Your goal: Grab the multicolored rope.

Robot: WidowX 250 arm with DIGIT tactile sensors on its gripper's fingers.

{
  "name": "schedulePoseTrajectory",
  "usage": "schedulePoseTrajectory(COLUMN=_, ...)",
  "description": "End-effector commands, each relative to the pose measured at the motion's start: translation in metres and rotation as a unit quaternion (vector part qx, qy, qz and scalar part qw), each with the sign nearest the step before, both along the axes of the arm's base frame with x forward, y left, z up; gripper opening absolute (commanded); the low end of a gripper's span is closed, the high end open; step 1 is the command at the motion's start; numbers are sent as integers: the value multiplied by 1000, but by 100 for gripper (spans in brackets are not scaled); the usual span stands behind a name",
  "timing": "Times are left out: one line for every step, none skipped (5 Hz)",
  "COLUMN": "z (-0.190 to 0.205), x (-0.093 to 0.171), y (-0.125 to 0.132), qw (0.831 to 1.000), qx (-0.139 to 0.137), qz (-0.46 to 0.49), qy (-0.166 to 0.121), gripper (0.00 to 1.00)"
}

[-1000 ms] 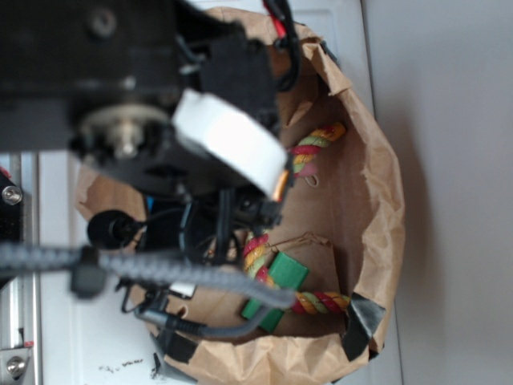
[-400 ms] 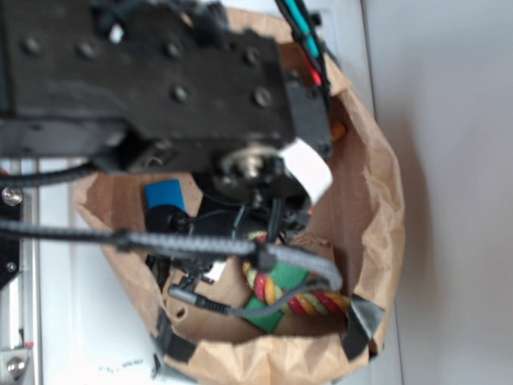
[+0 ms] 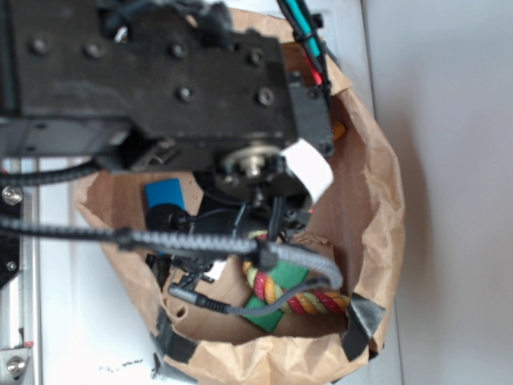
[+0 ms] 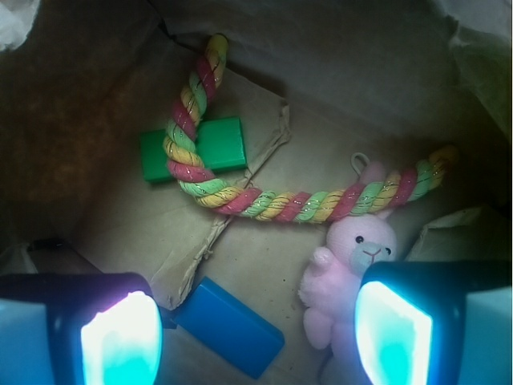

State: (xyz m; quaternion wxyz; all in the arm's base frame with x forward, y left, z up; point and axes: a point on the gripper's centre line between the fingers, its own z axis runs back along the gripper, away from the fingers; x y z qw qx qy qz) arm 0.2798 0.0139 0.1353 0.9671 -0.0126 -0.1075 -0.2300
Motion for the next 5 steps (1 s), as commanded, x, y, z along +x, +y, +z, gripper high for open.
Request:
schedulePoseTrajectory(z=0, x=8, y=-1, qw=998, qx=8, qz=-53, qy=-39, gripper=100)
schedulePoseTrajectory(z=-13, x=13, y=2, qw=995, qx=22, qz=-87, qy=-50, gripper=100)
schedulePoseTrajectory(z=-28, x=20, y=3, qw=987, qx=42, qz=-145, qy=-60, gripper=100)
schedulePoseTrajectory(z=-33, x=23, y=7, qw=978, qx=51, qz=-192, qy=-57, gripper=100)
schedulePoseTrajectory(z=-36, x=23, y=12, qw=965, qx=69, qz=-248, qy=-50, gripper=100)
